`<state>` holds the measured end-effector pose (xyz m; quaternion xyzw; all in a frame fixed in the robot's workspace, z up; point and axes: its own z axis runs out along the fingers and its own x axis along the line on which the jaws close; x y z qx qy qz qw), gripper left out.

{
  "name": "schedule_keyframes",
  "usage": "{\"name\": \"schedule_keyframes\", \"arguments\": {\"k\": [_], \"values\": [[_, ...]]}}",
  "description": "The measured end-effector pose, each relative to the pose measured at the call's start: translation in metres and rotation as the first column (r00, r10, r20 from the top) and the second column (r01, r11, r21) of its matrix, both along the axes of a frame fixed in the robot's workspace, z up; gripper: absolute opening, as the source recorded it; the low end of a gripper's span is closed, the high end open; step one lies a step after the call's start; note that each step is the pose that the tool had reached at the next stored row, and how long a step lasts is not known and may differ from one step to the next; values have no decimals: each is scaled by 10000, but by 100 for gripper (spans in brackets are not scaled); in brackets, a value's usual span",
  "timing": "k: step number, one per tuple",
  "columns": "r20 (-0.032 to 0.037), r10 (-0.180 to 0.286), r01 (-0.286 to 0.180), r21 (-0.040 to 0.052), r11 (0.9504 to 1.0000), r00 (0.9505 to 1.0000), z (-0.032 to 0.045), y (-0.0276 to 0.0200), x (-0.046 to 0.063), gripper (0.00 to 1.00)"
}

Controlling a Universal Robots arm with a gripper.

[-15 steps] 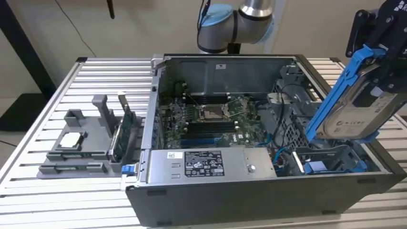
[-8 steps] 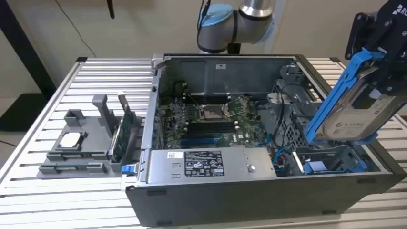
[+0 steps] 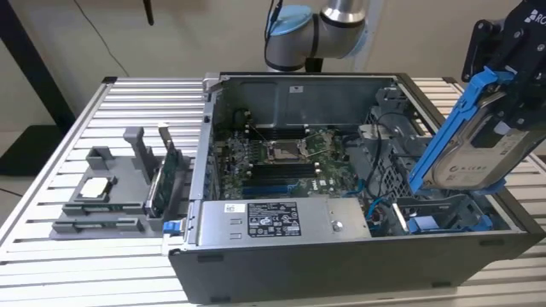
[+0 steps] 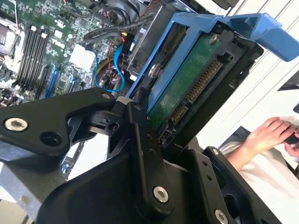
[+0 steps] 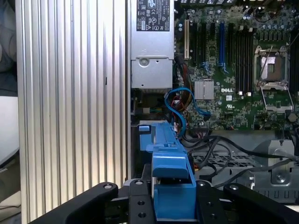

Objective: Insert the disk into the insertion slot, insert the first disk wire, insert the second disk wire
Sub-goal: 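Insert the disk into the insertion slot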

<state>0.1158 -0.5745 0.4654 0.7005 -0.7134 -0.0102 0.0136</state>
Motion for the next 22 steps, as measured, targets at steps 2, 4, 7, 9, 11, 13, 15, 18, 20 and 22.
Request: {"name": "schedule_keyframes", "arguments": {"k": [2, 4, 7, 9, 11, 13, 15, 18, 20, 22], "values": [[0, 0, 0, -3, 10000, 10000, -1, 0, 0, 33], [0, 0, 0, -15, 10000, 10000, -5, -1, 1, 33], [0, 1, -1, -18, 10000, 10000, -12, 0, 6, 33], [0, 0, 0, -22, 10000, 10000, -19, 1, 9, 33], [0, 0, 0, -20, 10000, 10000, -29, 0, 13, 33], [0, 0, 0, -22, 10000, 10000, -35, 0, 16, 33], [0, 0, 0, -22, 10000, 10000, -41, 0, 19, 33], [0, -1, 1, -22, 10000, 10000, -51, 0, 23, 33], [0, 0, 0, -22, 10000, 10000, -59, 0, 26, 33], [0, 0, 0, -24, 10000, 10000, -66, 0, 27, 33]]}}
